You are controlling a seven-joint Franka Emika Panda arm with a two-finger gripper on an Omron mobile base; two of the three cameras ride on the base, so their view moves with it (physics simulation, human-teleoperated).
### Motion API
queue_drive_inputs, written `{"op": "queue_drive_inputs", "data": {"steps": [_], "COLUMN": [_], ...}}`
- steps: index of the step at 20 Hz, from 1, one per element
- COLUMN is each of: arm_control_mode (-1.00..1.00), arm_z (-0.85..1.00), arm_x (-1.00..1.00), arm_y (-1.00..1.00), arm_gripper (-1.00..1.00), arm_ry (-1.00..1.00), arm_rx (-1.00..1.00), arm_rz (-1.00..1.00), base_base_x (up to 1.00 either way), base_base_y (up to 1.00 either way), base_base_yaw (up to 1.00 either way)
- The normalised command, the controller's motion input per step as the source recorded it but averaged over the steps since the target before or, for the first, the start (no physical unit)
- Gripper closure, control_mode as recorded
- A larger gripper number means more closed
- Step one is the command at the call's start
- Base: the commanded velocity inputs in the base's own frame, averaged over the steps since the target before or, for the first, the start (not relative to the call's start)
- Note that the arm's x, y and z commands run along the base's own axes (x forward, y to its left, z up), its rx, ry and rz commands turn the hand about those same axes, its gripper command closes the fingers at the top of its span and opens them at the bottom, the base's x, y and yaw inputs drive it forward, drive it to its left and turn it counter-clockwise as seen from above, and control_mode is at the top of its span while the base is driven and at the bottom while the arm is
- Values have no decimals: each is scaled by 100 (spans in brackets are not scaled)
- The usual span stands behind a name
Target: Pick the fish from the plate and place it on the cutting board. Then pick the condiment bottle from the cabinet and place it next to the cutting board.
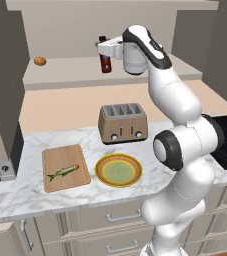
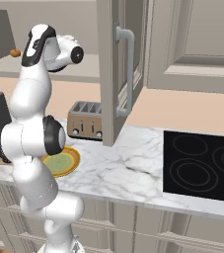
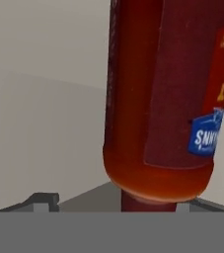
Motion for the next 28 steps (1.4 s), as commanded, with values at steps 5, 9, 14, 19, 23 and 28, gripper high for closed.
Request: {"op": "queue_drive_inputs", "data": {"steps": [5, 9, 14, 19, 23, 28], "arm_control_mode": [-100, -100, -100, -100, -100, -100], "arm_z": [2, 6, 6, 0, 0, 0], "arm_x": [-4, -24, -39, -58, -64, -60], "arm_y": [0, 0, 0, 0, 0, 0], "arm_gripper": [100, 100, 100, 100, 100, 100], "arm_ry": [-1, 0, 0, 0, 0, 0], "arm_rx": [0, 0, 0, 0, 0, 0], "arm_rz": [0, 0, 0, 0, 0, 0], "base_base_x": [0, 0, 0, 0, 0, 0], "base_base_y": [0, 0, 0, 0, 0, 0], "base_base_yaw": [0, 0, 0, 0, 0, 0]}}
